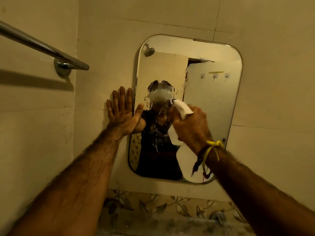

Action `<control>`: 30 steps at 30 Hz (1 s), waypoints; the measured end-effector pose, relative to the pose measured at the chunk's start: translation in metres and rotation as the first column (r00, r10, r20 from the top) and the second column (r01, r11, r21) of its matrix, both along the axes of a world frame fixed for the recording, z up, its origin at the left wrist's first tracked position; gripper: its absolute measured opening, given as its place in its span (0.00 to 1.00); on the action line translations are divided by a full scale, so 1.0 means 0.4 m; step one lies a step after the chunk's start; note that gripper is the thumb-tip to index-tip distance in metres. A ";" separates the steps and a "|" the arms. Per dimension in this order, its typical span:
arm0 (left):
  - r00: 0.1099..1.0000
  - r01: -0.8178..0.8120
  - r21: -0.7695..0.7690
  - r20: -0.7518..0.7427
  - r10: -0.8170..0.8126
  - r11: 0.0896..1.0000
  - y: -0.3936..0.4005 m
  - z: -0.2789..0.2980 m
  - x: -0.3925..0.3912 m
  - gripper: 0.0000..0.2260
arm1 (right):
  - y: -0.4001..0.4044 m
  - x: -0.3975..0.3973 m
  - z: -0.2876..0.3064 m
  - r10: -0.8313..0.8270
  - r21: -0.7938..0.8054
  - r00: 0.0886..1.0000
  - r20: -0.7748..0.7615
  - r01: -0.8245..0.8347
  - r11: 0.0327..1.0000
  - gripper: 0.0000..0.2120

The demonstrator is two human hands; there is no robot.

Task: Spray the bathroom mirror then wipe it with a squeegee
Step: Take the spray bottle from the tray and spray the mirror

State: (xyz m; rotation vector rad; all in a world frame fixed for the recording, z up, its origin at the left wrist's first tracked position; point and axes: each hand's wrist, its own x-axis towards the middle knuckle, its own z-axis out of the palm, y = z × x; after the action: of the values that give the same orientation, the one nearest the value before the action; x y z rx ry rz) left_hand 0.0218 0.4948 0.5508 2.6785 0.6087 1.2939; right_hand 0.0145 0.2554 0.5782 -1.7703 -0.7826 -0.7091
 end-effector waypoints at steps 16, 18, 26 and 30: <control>0.999 -0.011 -0.172 -0.055 0.001 0.985 -0.068 -0.028 -0.019 0.40 | -0.280 0.042 0.010 -0.213 0.182 0.957 -0.195 0.249 0.951 0.18; 0.997 0.008 -0.165 -0.074 -0.020 0.986 -0.066 -0.060 -0.020 0.43 | -0.279 0.035 -0.006 -0.209 0.166 0.961 -0.182 0.240 0.956 0.17; 0.988 0.072 -0.166 -0.121 -0.093 0.983 -0.047 -0.090 -0.059 0.36 | -0.176 -0.016 -0.081 -0.107 0.012 0.992 -0.071 0.108 0.994 0.15; 0.980 0.073 -0.185 -0.169 -0.105 0.980 -0.043 -0.083 -0.077 0.33 | -0.092 -0.068 -0.093 0.044 -0.032 0.993 -0.112 -0.048 0.998 0.16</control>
State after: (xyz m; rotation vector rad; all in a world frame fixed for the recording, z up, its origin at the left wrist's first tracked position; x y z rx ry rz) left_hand -0.0088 0.4775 0.5174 2.6568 0.5850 0.9368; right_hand -0.0125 0.2185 0.5409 -1.8013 -0.7618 -0.5642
